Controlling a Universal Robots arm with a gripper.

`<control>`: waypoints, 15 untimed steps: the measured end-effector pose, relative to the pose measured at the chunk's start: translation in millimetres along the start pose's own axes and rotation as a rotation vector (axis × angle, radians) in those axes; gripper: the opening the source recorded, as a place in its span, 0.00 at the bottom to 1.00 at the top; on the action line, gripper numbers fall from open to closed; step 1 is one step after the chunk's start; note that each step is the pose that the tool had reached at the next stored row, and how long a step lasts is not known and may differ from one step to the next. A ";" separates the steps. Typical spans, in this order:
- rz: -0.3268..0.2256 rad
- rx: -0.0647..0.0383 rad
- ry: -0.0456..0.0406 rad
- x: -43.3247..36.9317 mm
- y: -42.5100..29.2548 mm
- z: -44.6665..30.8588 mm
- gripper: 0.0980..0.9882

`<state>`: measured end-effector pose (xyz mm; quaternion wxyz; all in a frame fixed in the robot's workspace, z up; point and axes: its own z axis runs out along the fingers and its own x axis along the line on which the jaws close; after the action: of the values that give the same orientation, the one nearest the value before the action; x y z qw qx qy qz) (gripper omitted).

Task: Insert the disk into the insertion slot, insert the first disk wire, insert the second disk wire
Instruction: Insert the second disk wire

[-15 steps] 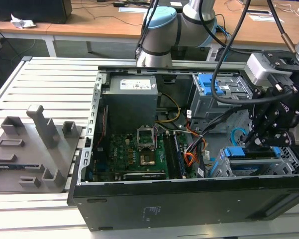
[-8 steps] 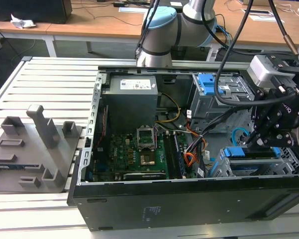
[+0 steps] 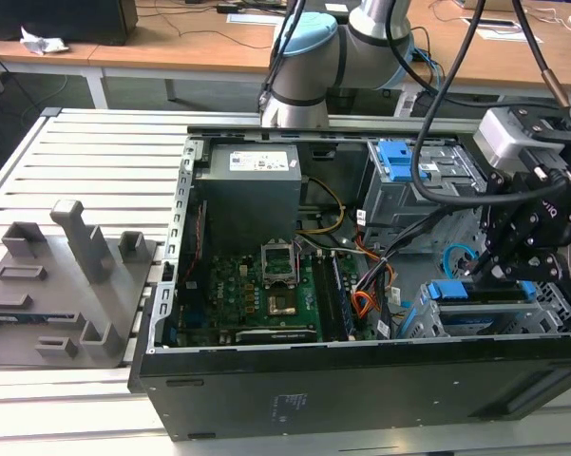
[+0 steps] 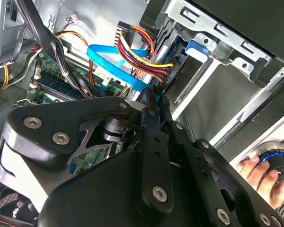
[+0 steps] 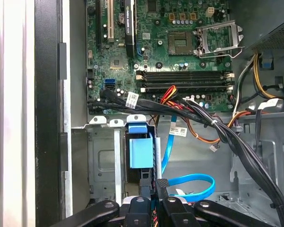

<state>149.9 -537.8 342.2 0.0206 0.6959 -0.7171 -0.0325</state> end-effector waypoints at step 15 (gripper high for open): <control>0.000 0.000 -0.0015 2.6 -0.9 6.1 0.08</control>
<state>150.3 -540.3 336.0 0.0200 0.6959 -0.7171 -0.0331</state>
